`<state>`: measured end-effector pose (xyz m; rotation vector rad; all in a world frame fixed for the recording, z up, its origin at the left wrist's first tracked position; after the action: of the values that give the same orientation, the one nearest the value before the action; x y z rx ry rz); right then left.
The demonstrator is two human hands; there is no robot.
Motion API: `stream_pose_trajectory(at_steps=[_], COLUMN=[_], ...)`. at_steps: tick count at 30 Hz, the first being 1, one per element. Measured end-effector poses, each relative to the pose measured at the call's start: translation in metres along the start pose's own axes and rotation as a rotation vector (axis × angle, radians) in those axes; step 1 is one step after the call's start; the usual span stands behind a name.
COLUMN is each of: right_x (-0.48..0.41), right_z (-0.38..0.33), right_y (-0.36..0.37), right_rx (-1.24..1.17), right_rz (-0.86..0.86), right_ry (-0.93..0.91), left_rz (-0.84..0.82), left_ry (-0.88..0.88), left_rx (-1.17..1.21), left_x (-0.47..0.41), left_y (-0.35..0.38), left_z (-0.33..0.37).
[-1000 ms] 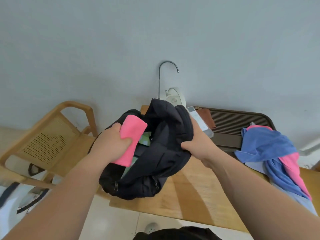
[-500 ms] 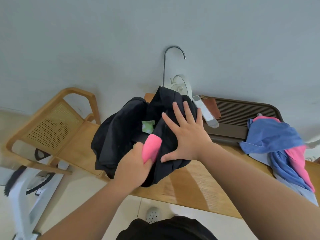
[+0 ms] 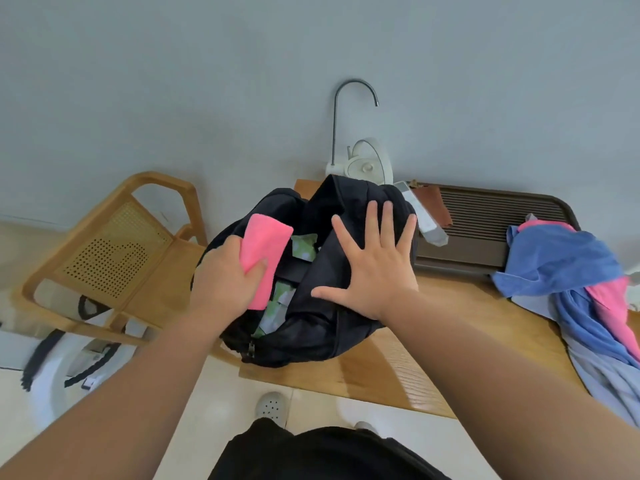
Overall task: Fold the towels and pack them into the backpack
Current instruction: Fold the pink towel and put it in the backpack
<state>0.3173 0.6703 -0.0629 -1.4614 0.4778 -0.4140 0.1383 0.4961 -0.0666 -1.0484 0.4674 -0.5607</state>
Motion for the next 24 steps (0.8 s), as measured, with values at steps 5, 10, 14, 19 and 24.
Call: stream_pose_trajectory(at_steps=[5,10,14,19,24], right_x=[-0.003,-0.006,-0.009,-0.021,-0.028], right_z=[-0.042,-0.059,-0.053,-0.06,-0.06], right_y=[0.019,0.036,0.039,0.023,0.008], right_rx=[0.026,0.009,-0.041,-0.01,0.015], right_rz=[-0.017,-0.152,-0.254,-0.238,-0.177], right_ry=[0.012,0.293,0.437,0.393,0.334], left_rz=[-0.159,-0.245,-0.244,-0.311,-0.576], left_ry=[-0.01,0.168,0.192,0.369,0.489], left_rx=[0.13,-0.018,-0.072,-0.202,-0.209], left_x=[-0.038,-0.06,-0.066,-0.072,-0.103], left_y=[0.001,0.001,-0.001,-0.005,0.022], left_z=[-0.016,-0.043,-0.067,-0.055,-0.005])
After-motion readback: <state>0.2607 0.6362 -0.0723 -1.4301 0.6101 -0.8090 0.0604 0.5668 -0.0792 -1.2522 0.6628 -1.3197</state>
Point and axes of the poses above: each hand's wrist, its own x-axis away from the middle knuckle, its own y-axis out of the palm, z = x × y, the point moved 1 cm from there along -x, towards the middle knuckle, and after that the axes turned 1 degree about z, right-handed, at the moved point
